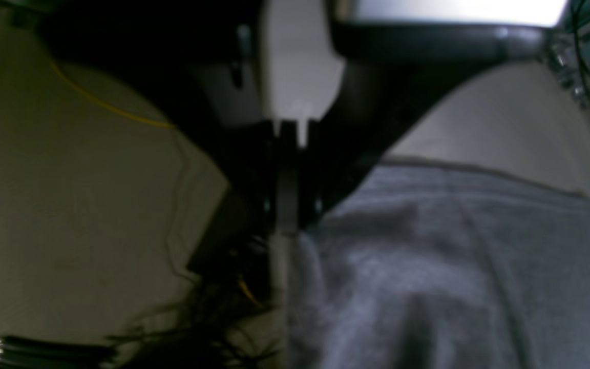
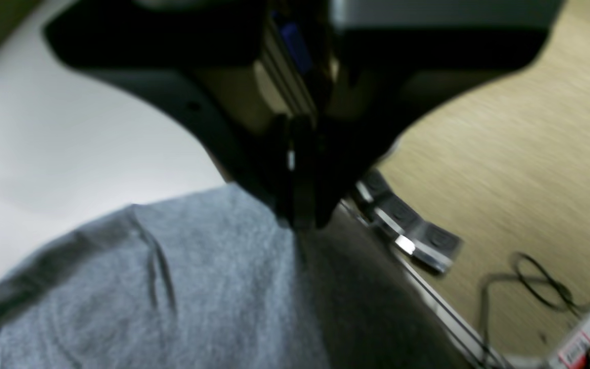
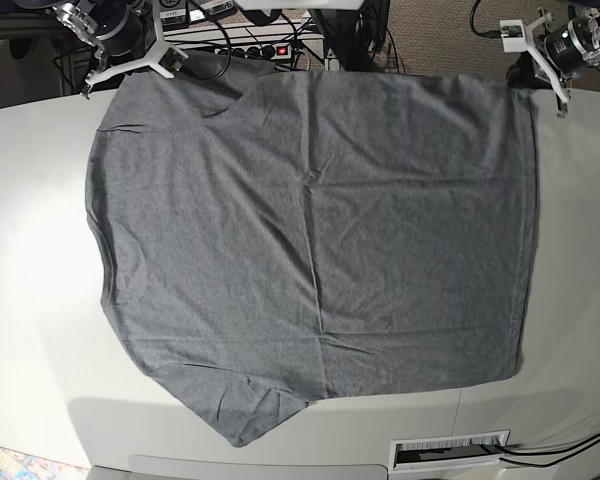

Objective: Fold the T-shirt properly
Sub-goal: 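Pull the shirt's shoulder edges toward the robot with both grippers, then lift the shoulder edges and fold them over the shirt body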

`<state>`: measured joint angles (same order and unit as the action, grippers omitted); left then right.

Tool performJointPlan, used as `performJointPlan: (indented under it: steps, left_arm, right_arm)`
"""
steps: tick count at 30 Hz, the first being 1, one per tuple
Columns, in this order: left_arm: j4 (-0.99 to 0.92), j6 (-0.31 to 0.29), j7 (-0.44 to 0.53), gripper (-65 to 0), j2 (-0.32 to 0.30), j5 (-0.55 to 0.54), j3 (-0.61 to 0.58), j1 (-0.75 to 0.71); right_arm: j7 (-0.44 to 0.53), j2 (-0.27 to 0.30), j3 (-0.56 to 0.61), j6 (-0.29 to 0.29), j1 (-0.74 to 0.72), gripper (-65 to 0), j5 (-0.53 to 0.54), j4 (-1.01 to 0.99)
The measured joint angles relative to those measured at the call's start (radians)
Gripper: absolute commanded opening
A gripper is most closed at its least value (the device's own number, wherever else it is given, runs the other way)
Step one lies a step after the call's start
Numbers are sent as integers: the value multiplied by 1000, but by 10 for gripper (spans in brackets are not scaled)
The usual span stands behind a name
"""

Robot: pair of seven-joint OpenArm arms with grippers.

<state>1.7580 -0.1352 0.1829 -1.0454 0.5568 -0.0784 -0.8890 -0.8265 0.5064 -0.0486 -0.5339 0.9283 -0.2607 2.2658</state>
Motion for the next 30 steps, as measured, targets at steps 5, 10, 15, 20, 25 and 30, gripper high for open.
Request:
performJointPlan:
  steps: [5,10,15,20,25,30]
  left_arm:
    - [-12,-61,-56,-650,-6,87,-15,-66]
    - [-10,-37,-63,-650,-11,86,-8,-58]
    - [-10,80,-68,-650,-11,87,-11,-46]
    - [-9,83,-67,-650,-10,103,-11,-47]
    - [-6,196,-132,-650,-14,105,-17,-36]
    - [-3,201,-131,-650,-27,104,-30,-8]
  right_arm:
    - [-11,0,-1,-2,17,-650,-42,3]
    - [-11,0,-1,-2,16,-650,-49,3]
    - [26,0,-20,-2,13,-650,-48,4]
    - [58,0,-88,-1,11,-650,-39,35]
    - [76,0,-137,-4,5,-650,64,77]
    - [84,-7,-182,-4,-57,-650,69,76]
